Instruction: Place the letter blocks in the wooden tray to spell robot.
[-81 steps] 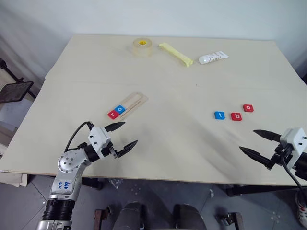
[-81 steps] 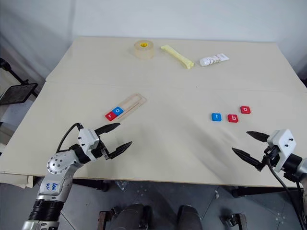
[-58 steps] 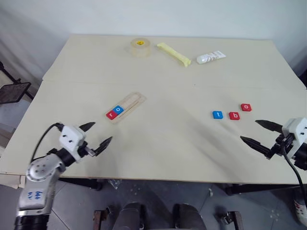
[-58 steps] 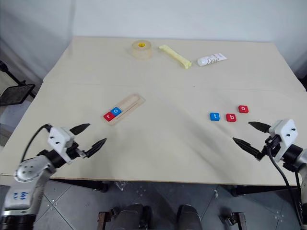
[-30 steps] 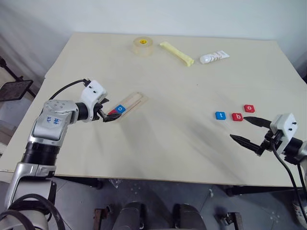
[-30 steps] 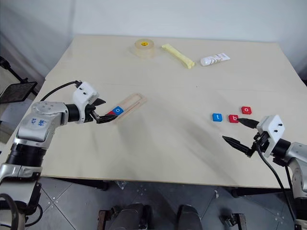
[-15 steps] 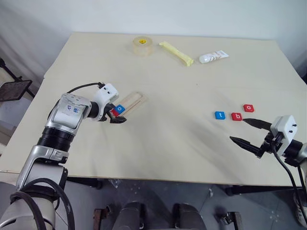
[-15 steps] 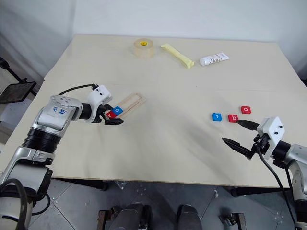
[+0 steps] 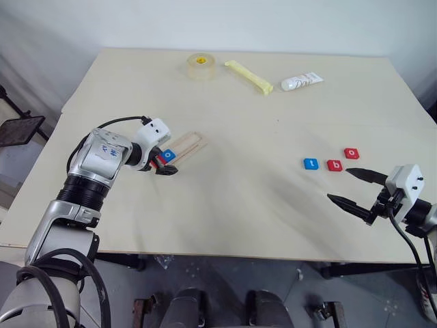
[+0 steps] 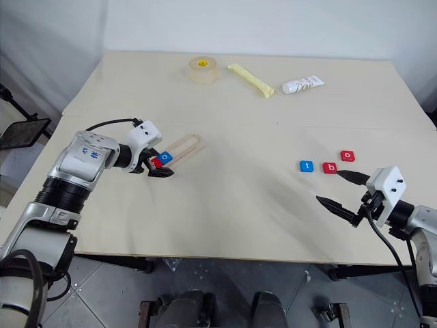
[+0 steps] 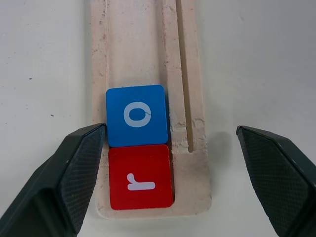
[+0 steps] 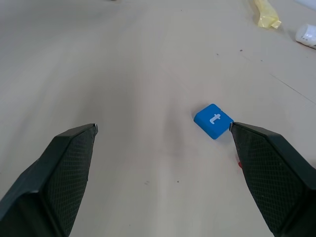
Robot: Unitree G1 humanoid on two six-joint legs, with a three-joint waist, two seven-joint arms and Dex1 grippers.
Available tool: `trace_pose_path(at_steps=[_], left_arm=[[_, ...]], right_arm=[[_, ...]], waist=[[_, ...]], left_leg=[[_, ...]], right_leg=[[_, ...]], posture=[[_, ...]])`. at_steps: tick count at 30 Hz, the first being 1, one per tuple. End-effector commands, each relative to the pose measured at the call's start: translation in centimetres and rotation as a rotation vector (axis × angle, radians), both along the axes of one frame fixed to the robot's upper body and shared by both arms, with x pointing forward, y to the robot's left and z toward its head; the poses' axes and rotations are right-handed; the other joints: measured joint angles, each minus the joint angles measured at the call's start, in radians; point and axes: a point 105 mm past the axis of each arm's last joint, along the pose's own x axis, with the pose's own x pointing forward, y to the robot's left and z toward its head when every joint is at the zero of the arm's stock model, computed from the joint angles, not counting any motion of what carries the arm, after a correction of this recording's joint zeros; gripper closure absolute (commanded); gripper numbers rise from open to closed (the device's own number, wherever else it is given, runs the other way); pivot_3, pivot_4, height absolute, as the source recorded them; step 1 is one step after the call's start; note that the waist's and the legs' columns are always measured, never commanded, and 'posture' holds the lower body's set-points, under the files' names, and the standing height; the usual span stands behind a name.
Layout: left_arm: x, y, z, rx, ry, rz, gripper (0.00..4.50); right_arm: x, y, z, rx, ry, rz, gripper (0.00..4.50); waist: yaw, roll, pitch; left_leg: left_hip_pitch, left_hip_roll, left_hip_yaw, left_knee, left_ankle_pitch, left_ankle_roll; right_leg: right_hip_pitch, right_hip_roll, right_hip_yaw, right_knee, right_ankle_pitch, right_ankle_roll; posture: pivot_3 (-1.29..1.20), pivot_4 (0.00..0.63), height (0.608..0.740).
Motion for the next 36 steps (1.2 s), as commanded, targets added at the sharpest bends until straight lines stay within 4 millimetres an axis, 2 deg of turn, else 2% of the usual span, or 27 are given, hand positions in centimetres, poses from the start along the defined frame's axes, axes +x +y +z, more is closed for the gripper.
trace_pose_path(at_steps=[1, 10, 13, 20, 30, 36], left_arm=[[0.1, 1.2, -0.5, 0.042, 0.016, 0.059, 0.00], [0.0, 1.3, 0.7, 0.048, -0.016, 0.066, 0.00], [0.0, 1.7, 1.8, 0.050, -0.035, 0.086, 0.00], [0.1, 2.4, 2.8, 0.051, -0.060, 0.134, 0.00], [0.2, 1.5, 3.5, 0.029, -0.079, 0.115, 0.00], [0.0, 2.7, 3.7, 0.050, -0.076, 0.154, 0.00]], right_arm=[[-0.1, -0.3, 1.2, -0.005, -0.048, -0.001, 0.02], [0.0, -0.4, 1.2, -0.007, -0.045, -0.004, 0.02], [0.0, -0.4, 1.1, -0.008, -0.040, -0.006, 0.02], [0.2, -0.4, 1.1, -0.007, -0.037, -0.004, 0.02], [0.4, -0.4, 1.1, -0.011, -0.036, -0.005, 0.02], [0.3, -0.4, 0.9, -0.009, -0.032, -0.008, 0.02]], waist=[[0.000, 0.000, 0.000], [-0.001, 0.000, 0.000], [-0.001, 0.000, 0.000], [0.000, -0.001, 0.001], [0.002, -0.002, 0.001], [0.001, -0.002, 0.001]], left_leg=[[0.000, 0.000, 0.000, 0.000, 0.000, 0.000], [0.000, 0.000, 0.000, 0.000, 0.000, 0.000], [-0.001, 0.000, 0.000, 0.000, 0.000, 0.000], [-0.001, 0.000, 0.000, 0.000, 0.000, 0.000], [-0.002, 0.000, -0.002, 0.000, 0.000, 0.000], [-0.002, 0.000, -0.001, 0.000, 0.000, 0.000]], right_leg=[[0.000, 0.000, 0.000, 0.000, 0.000, 0.000], [0.000, 0.000, 0.000, 0.000, 0.000, 0.000], [0.000, 0.000, 0.000, 0.000, 0.000, 0.000], [-0.001, 0.000, 0.000, 0.000, 0.000, 0.000], [-0.001, 0.000, -0.001, 0.000, 0.000, 0.000], [-0.001, 0.000, -0.001, 0.000, 0.000, 0.000]], posture=[[0.00, 0.150, 0.740], [0.00, 0.150, 0.740], [0.00, 0.150, 0.740], [0.00, 0.150, 0.740], [0.00, 0.150, 0.740], [0.00, 0.150, 0.740]])
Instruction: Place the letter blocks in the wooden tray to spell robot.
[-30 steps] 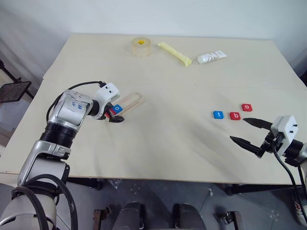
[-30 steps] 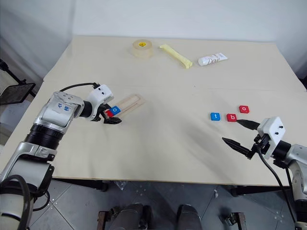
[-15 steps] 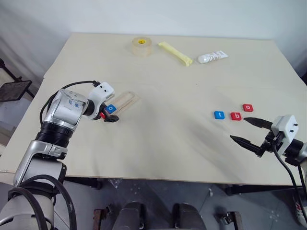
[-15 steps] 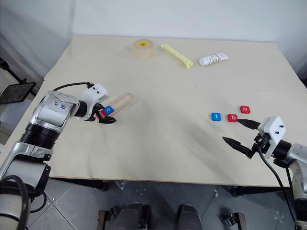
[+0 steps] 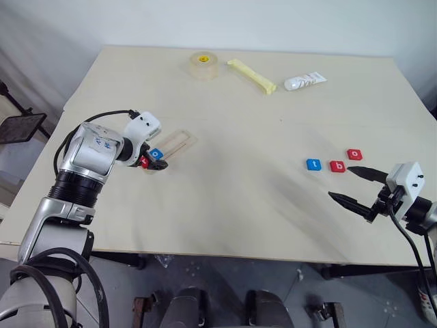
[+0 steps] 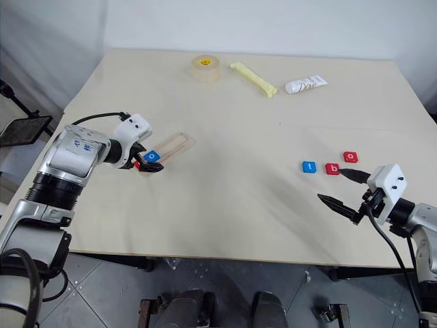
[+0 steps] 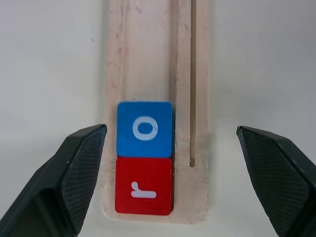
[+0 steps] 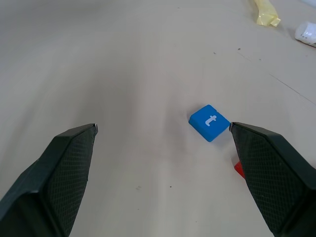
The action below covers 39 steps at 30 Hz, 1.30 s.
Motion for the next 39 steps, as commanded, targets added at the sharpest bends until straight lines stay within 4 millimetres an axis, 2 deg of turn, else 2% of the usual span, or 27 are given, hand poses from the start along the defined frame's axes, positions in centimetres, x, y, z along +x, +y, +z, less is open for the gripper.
trace_pose_path(at_steps=[1, 15, 24, 29, 33, 36, 39], left_arm=[[0.1, 0.9, 1.9, 0.010, -0.053, 0.031, 0.00], [0.4, 2.4, -0.7, -0.004, 0.034, 0.092, 0.00], [-0.2, 2.9, -2.9, -0.023, 0.149, 0.077, 0.00], [-0.5, 3.5, -3.6, -0.016, 0.177, 0.077, 1.10], [-0.5, 3.3, -3.6, -0.011, 0.167, 0.047, 1.10], [-0.3, 1.6, -2.5, 0.058, 0.069, -0.114, 1.10], [-0.4, -2.7, -0.6, 0.070, -0.045, -0.304, 1.10]], right_arm=[[-0.2, 0.0, 0.8, -0.008, -0.032, 0.006, 0.02], [0.1, 0.1, 1.0, -0.013, -0.032, 0.007, 0.02], [0.2, 0.0, 1.2, -0.019, -0.036, 0.002, 0.02], [0.2, -0.1, 1.3, -0.023, -0.039, 0.000, 0.00], [0.2, -0.1, 1.4, -0.024, -0.041, -0.001, 0.00], [0.3, -0.2, 1.6, -0.029, -0.043, 0.000, 0.00], [0.1, -0.1, 1.6, -0.034, -0.044, 0.014, 0.00]], waist=[[0.000, 0.000, 0.000], [0.001, 0.000, 0.000], [0.000, 0.000, 0.000], [-0.001, 0.001, 0.000], [-0.001, 0.001, -0.001], [-0.001, 0.001, -0.001], [0.005, 0.001, 0.000]], left_leg=[[0.000, 0.000, 0.000, 0.000, 0.000, 0.000], [0.000, 0.000, 0.000, 0.000, 0.000, 0.000], [0.001, 0.000, 0.000, 0.000, 0.000, 0.000], [0.002, 0.000, 0.000, 0.000, 0.000, 0.000], [0.002, 0.000, 0.001, 0.000, 0.000, 0.000], [0.002, 0.000, 0.001, 0.000, 0.000, 0.000], [0.002, -0.001, 0.000, 0.000, 0.000, 0.000]], right_leg=[[0.000, 0.000, 0.000, 0.000, 0.000, 0.000], [0.000, 0.000, 0.000, 0.000, 0.000, 0.000], [0.000, 0.000, 0.000, 0.002, 0.000, 0.000], [0.000, 0.000, 0.000, 0.003, 0.000, 0.000], [0.000, 0.000, 0.001, 0.003, 0.000, 0.000], [0.000, 0.000, 0.001, 0.003, 0.000, 0.000], [0.000, -0.001, 0.001, 0.003, 0.000, 0.000]], posture=[[0.00, 0.150, 0.740], [0.00, 0.150, 0.740], [0.00, 0.150, 0.740], [0.00, 0.150, 0.740], [0.00, 0.150, 0.740], [0.00, 0.150, 0.740], [0.00, 0.150, 0.740]])
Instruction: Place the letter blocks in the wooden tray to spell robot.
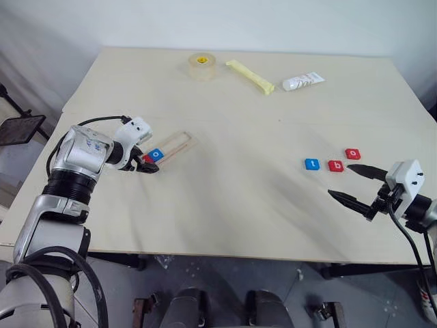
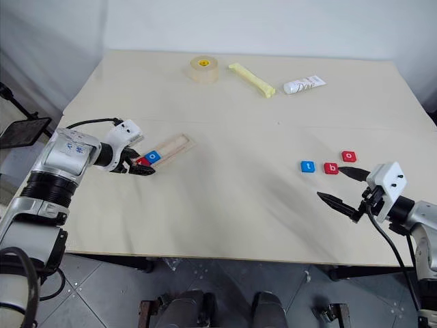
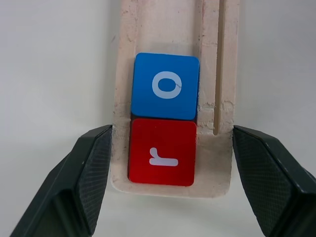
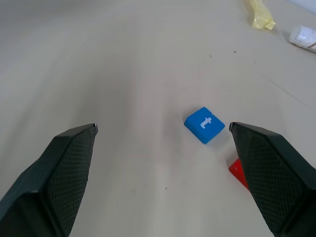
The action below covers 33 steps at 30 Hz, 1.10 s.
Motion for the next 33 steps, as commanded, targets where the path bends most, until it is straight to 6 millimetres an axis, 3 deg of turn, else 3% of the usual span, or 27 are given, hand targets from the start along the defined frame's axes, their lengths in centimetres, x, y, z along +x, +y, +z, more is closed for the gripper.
trace_pose_path(at_steps=[1, 9, 15, 20, 25, 33], left_arm=[[-0.6, -4.8, 1.3, 0.010, -0.082, -0.217, 1.10], [-1.4, -11.1, 3.4, -0.041, -0.212, -0.427, 1.10], [-4.0, -17.9, 2.5, -0.067, -0.238, -0.655, 1.10], [-5.6, -20.4, 0.1, -0.026, -0.189, -0.739, 1.10], [-6.4, -20.9, -1.8, 0.049, -0.130, -0.775, 1.10], [-7.1, -22.6, -2.2, 0.060, -0.093, -0.771, 1.10]], right_arm=[[-0.2, -0.2, 1.1, -0.025, -0.032, 0.016, 0.00], [-1.1, -0.1, 0.7, -0.043, -0.043, 0.074, 0.00], [-2.4, -1.3, -0.2, -0.063, -0.014, 0.063, 0.00], [-3.3, -1.6, -0.6, -0.056, -0.014, 0.035, 0.00], [-4.5, -2.0, -0.9, -0.050, -0.012, -0.003, 0.00], [-5.7, -2.5, -0.8, -0.034, -0.006, -0.004, 0.00]], waist=[[0.006, 0.000, 0.000], [0.000, -0.002, 0.001], [0.006, -0.002, 0.001], [0.002, -0.002, 0.001], [0.001, -0.002, 0.001], [0.006, -0.002, 0.001]], left_leg=[[-0.001, 0.000, -0.001, 0.001, 0.000, 0.000], [-0.004, -0.002, -0.005, 0.001, 0.000, 0.001], [-0.004, -0.003, -0.005, 0.001, 0.000, 0.002], [-0.004, -0.003, -0.005, 0.001, 0.000, 0.002], [-0.003, -0.003, -0.003, 0.001, 0.001, 0.002], [-0.003, -0.003, -0.004, 0.001, 0.001, 0.002]], right_leg=[[0.000, 0.000, 0.000, 0.000, 0.000, 0.000], [0.000, -0.001, -0.001, 0.000, 0.000, 0.000], [0.000, -0.001, -0.002, -0.001, 0.000, 0.001], [0.000, -0.001, -0.002, -0.002, 0.000, 0.001], [0.000, -0.001, -0.001, -0.003, 0.000, 0.001], [0.002, -0.001, -0.001, -0.004, 0.000, 0.001]], posture=[[0.00, 0.150, 0.740], [0.00, 0.150, 0.740], [0.00, 0.150, 0.740], [0.00, 0.150, 0.740], [0.00, 0.150, 0.740], [0.00, 0.150, 0.740]])
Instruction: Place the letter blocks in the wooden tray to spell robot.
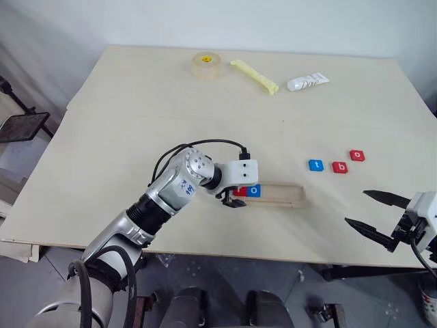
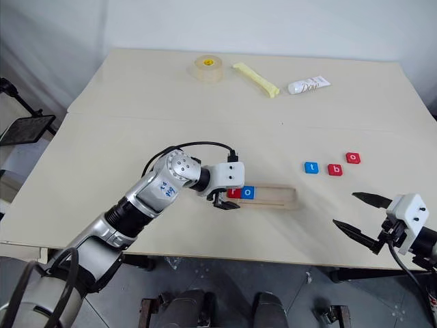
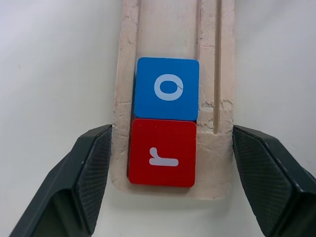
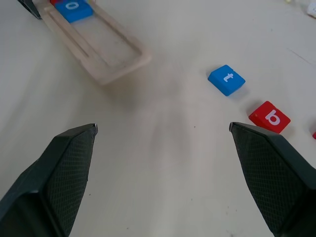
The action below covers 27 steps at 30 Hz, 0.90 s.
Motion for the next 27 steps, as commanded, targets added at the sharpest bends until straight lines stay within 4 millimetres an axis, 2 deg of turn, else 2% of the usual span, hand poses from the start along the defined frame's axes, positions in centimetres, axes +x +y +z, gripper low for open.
trace_pose_path(at_steps=[1, 9, 21, 24, 27], left_arm=[[-0.7, -1.5, 0.5, 0.011, -0.022, -0.027, 1.10], [-1.2, -2.9, 0.7, 0.001, -0.006, -0.009, 1.10], [-1.7, -3.4, 0.7, -0.004, -0.001, -0.020, 1.10], [-1.6, -3.7, 0.7, -0.017, -0.004, -0.012, 0.13], [-1.4, -3.9, 1.5, -0.079, -0.019, -0.001, 0.05]], right_arm=[[-0.6, -0.3, 1.5, 0.013, -0.055, 0.019, 0.00], [-0.7, -0.8, 1.4, -0.012, -0.032, 0.059, 0.00], [0.1, -0.8, 1.4, -0.011, -0.043, 0.045, 0.00], [0.2, -0.8, 1.6, -0.011, -0.049, 0.036, 0.00], [0.3, -0.6, 2.1, -0.007, -0.066, 0.025, 0.00]], waist=[[0.002, 0.000, 0.000], [0.008, 0.000, 0.000], [0.007, 0.000, 0.000], [0.008, 0.000, 0.000], [0.011, 0.000, 0.000]], left_leg=[[0.000, 0.000, 0.000, 0.000, 0.000, 0.000], [0.000, -0.001, 0.000, 0.000, 0.000, 0.000], [0.000, 0.000, 0.000, 0.000, 0.000, 0.001], [0.000, 0.000, 0.000, 0.000, 0.000, 0.001], [0.000, 0.000, 0.000, 0.000, 0.000, 0.001]], right_leg=[[0.000, 0.000, 0.000, 0.000, 0.000, 0.000], [0.001, 0.000, 0.000, -0.001, 0.000, 0.000], [0.001, 0.000, 0.000, -0.001, 0.000, 0.000], [0.001, 0.000, 0.000, -0.001, 0.000, 0.000], [0.001, 0.000, 0.000, -0.001, 0.000, 0.000]], posture=[[0.00, 0.150, 0.740], [0.00, 0.150, 0.740], [0.00, 0.150, 0.740], [0.00, 0.150, 0.740], [0.00, 0.150, 0.740]])
